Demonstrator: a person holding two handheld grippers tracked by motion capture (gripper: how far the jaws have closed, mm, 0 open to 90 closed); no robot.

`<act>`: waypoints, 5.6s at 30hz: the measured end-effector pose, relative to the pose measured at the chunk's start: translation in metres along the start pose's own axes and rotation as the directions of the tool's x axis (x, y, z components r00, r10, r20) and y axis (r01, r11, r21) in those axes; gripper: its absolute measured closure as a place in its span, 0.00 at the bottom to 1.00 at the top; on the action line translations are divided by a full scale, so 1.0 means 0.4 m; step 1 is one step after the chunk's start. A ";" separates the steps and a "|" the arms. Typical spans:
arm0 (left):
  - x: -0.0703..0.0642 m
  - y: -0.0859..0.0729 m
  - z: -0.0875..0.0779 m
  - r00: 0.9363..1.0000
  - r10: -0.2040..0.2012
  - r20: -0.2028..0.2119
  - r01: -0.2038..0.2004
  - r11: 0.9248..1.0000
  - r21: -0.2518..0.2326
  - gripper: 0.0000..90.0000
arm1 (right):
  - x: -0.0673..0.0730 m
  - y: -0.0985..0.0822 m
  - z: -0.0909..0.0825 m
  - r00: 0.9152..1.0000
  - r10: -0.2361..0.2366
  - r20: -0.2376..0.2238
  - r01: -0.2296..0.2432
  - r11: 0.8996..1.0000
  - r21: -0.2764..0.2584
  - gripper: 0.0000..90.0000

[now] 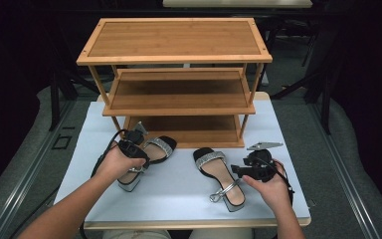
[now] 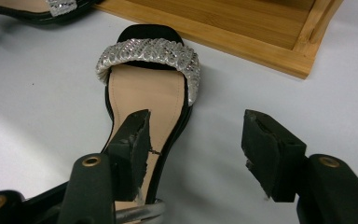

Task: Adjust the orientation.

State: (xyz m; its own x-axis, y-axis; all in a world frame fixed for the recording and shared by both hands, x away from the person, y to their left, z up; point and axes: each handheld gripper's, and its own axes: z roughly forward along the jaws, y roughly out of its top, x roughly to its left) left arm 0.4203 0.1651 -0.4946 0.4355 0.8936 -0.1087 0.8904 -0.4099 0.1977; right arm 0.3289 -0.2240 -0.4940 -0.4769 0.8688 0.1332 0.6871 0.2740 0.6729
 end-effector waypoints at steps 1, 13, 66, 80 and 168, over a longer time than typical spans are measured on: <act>0.001 0.005 0.003 1.000 -0.007 -0.003 0.007 1.000 -0.006 0.48 | -0.001 0.000 0.001 1.000 0.001 -0.001 -0.001 1.000 0.000 0.46; -0.013 0.017 0.038 1.000 -0.017 -0.017 0.016 1.000 -0.020 0.46 | -0.004 -0.003 0.005 1.000 0.006 0.005 -0.005 1.000 -0.005 0.46; 0.043 -0.263 -0.064 0.962 0.270 0.052 -0.262 0.958 -0.117 0.63 | -0.003 -0.007 0.019 1.000 0.016 0.002 -0.016 1.000 -0.014 0.46; -0.024 -0.227 -0.029 0.939 0.335 0.079 -0.323 0.938 -0.128 0.58 | 0.002 -0.006 0.023 1.000 0.011 0.002 -0.011 1.000 -0.010 0.46; -0.026 0.118 0.058 0.978 0.206 -0.045 -0.210 0.950 -0.231 0.41 | -0.007 -0.011 0.032 1.000 0.014 -0.012 -0.014 1.000 -0.014 0.46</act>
State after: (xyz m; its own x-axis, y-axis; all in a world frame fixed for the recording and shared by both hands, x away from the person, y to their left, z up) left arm 0.4608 0.1324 -0.5069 0.6029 0.7975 -0.0219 0.7236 -0.5351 0.4359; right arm 0.3342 -0.2223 -0.5068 -0.4738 0.8675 0.1515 0.6864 0.2560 0.6807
